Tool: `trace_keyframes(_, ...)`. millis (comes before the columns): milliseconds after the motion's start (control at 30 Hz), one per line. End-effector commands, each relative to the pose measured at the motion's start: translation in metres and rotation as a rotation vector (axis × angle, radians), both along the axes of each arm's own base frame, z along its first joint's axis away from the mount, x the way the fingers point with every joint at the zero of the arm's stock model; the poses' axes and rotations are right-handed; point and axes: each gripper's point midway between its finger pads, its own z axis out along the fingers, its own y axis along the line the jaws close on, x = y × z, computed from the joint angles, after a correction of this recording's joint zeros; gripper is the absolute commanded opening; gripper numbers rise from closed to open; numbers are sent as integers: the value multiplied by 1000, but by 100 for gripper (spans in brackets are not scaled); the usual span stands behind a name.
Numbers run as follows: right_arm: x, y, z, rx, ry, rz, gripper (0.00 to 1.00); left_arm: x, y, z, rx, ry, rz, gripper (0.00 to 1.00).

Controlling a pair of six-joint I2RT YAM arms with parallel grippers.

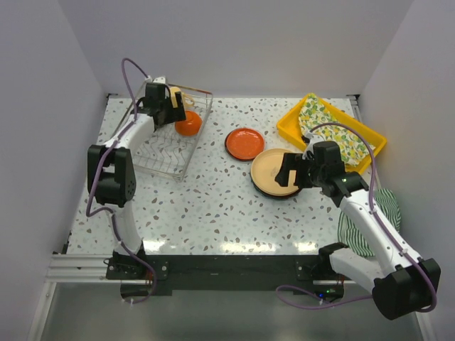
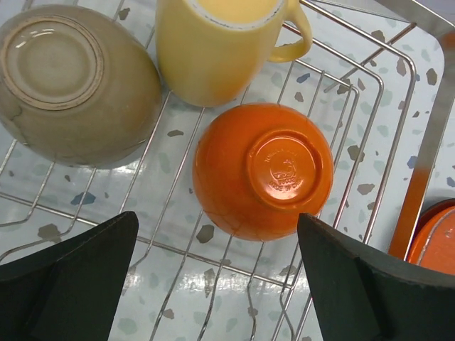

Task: Unload the mixed dishes from the dish rack
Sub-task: Pick up the bowl from the dish rack.

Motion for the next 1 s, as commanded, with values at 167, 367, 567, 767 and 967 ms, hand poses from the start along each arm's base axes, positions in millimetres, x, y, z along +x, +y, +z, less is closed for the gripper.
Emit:
trace_keyframes(167,9,-6,0,-37,-25,-26,98,27,-26,-7,-305,18,-22,99)
trace_keyframes(367,14,-6,0,-54,-24,-13,98,31,-20,-27,-340,73,23,99)
trace_keyframes(567,19,-4,-1,-54,-26,-10,98,30,-20,-45,-371,136,51,99)
trace_keyframes(767,22,-2,-1,-50,-27,-5,98,27,-22,-55,-427,172,57,100)
trace_keyframes(967,24,-2,-2,-49,-26,-6,98,21,-17,-64,-505,191,72,100)
